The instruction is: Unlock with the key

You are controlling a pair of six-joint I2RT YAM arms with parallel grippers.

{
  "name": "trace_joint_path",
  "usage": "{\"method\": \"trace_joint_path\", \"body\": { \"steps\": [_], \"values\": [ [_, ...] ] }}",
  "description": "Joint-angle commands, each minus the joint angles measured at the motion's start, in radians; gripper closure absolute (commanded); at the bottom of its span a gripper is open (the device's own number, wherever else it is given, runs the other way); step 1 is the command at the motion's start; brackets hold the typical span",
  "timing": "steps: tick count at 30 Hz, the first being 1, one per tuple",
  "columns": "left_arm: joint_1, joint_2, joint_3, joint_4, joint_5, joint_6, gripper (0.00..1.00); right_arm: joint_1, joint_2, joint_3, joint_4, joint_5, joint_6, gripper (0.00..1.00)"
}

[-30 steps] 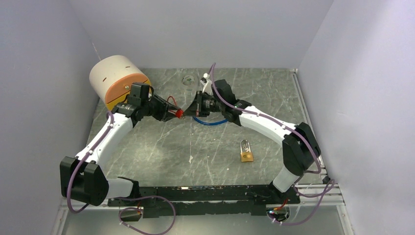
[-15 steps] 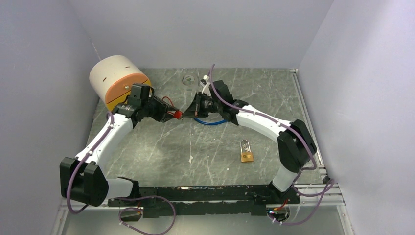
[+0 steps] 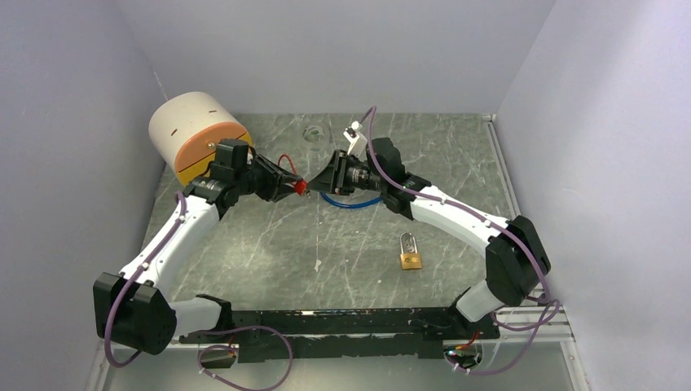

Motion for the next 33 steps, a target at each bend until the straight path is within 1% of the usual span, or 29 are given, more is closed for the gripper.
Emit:
{"method": "trace_joint_path", "body": {
  "steps": [1,6,11,15,18,22,24,26,27,33],
  "values": [
    [-0.002,-0.007,0.046,0.040,0.018,0.014,0.98,-0.002,-0.017,0.002,0.075,-0.017,-0.014,0.67],
    [0.000,-0.006,0.046,0.044,0.027,0.006,0.98,-0.003,-0.006,0.006,0.041,-0.005,-0.013,0.68],
    [0.002,0.004,0.036,0.059,0.061,-0.016,0.98,-0.003,0.008,0.010,0.018,-0.008,-0.024,0.66],
    [0.004,0.008,0.025,0.081,0.079,-0.034,0.98,-0.003,0.027,0.024,0.001,-0.014,-0.029,0.66],
    [0.005,0.008,0.029,0.079,0.078,-0.033,0.97,-0.001,0.031,0.023,0.002,-0.013,-0.029,0.72],
    [0.006,0.006,0.031,0.078,0.078,-0.034,0.98,-0.002,0.035,0.023,0.015,-0.021,-0.024,0.87],
    [0.007,0.006,0.029,0.077,0.081,-0.034,0.98,-0.003,0.036,0.021,0.023,-0.021,-0.019,0.91],
    [0.008,0.004,0.029,0.080,0.084,-0.036,0.98,-0.002,0.038,0.022,0.030,-0.022,-0.013,0.98],
    [0.007,0.005,0.029,0.080,0.086,-0.036,0.97,-0.002,0.040,0.023,0.033,-0.022,-0.010,1.00],
    [0.007,0.007,0.024,0.103,0.126,-0.055,0.97,-0.003,0.068,0.028,0.083,-0.036,0.052,1.00]
  ]
}}
